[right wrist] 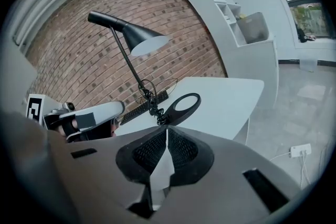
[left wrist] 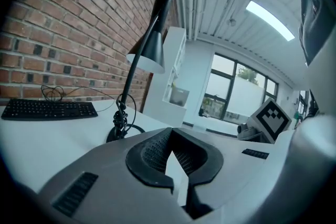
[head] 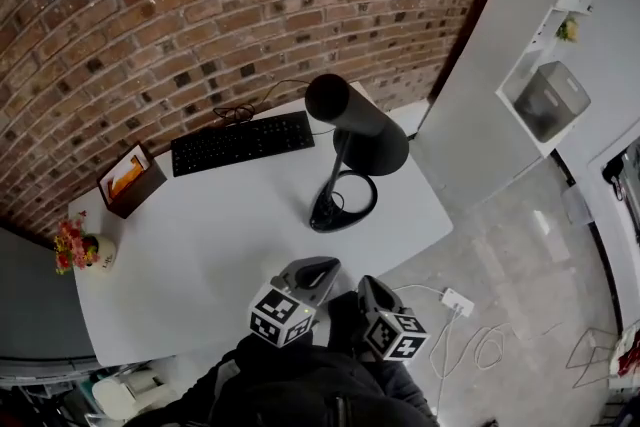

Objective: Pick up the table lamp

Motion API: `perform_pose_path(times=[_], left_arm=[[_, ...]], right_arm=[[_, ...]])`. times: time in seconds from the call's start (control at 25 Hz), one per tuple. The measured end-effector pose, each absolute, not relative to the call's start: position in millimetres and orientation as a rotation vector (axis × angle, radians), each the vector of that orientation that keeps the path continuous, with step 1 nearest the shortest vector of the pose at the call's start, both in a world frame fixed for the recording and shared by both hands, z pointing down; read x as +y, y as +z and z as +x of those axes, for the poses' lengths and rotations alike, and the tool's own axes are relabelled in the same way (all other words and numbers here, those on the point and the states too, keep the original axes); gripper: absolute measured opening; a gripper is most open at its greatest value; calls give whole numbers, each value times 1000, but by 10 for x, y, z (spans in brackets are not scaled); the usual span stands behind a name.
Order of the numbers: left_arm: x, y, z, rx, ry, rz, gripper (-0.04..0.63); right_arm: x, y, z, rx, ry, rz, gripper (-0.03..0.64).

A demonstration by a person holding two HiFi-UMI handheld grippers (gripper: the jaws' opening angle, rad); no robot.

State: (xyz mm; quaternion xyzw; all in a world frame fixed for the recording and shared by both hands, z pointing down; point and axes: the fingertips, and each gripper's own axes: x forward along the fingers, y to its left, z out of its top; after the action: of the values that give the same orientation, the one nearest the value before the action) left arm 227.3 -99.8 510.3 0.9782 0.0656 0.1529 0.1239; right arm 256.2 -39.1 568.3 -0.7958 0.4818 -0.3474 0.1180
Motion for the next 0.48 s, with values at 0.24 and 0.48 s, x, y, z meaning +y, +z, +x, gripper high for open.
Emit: perform_pose_path(times=[0.24, 0.48], left_arm=[[-1265, 4841, 2583, -65, 343, 2868, 8], [-1507, 4830, 2741, -297, 311, 2848, 8]], right_arm=[[-595, 5584, 3096, 1574, -1029, -2276, 14], [-768, 5604, 3441, 1750, -1055, -2221, 14]])
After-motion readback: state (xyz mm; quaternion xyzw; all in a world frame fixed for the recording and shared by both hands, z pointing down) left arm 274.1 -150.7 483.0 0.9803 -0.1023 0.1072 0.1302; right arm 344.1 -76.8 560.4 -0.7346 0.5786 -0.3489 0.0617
